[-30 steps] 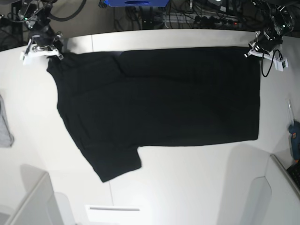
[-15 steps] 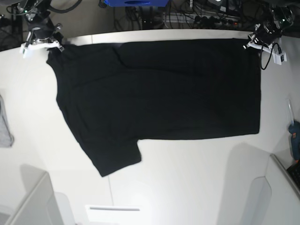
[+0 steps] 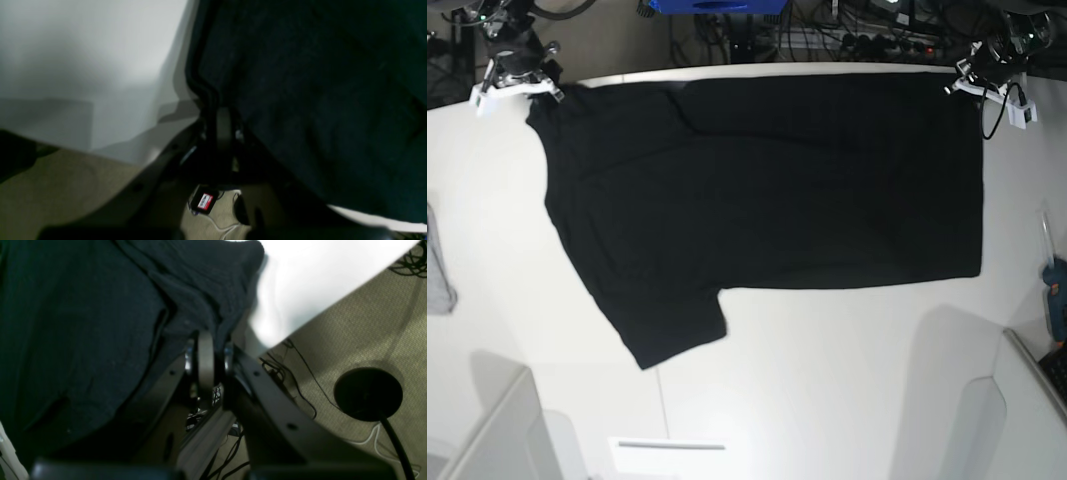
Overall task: Fold the T-shirt properly
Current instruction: 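Move both grippers down along the shirt sides to the hem corners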
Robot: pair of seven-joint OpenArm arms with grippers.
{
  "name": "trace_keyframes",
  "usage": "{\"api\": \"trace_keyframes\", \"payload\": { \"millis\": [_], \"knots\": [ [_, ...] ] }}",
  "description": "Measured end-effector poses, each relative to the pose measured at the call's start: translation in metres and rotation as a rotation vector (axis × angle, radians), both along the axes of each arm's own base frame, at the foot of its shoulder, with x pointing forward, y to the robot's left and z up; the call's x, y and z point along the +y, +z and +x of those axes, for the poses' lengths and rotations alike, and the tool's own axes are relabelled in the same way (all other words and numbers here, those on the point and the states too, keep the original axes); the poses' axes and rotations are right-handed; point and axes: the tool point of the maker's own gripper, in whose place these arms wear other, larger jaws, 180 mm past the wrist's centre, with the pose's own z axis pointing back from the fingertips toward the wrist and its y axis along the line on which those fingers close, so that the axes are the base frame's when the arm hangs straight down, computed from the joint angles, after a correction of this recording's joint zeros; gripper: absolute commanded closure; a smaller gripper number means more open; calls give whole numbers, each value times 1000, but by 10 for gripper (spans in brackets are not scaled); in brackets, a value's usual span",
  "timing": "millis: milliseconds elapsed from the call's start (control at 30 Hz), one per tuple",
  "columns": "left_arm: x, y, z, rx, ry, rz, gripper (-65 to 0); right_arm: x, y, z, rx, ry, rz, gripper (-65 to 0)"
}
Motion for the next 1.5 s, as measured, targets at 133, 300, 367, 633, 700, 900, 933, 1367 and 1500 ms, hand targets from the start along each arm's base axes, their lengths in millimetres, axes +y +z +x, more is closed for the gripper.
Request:
{"api": "trace_keyframes", "payload": {
  "millis": [133,300,367,633,700,900,933,1367,1500],
  "knots": [
    [0,0,-1,5,-1,1,0,0,0,0,0,0,0,0],
    [0,0,-1,5,0,1,0,0,0,0,3,2,2,0],
    [0,0,-1,5,0,1,0,0,0,0,2,2,2,0],
    [1,2,1,-10,6,1,-365,0,0,0,2,1,0,-173],
    [10,6,-1,-21,39,7,-467,0,0,0,3,2,-2,-243],
    [48,34,-8,-60,122,110,-518,-18,4,-5,-6,-63,-23,-251],
    [54,43,-6,-83,128,134,-518,-27,6,-7,-13,-100,-37,-254],
    [85,109,42,-266,125,277,-173,-28,48,92,-205,65,-94,-254],
    [75,106,57,-238,95,217,0,-10,61,123,-264,135,-89,-254]
  ]
}}
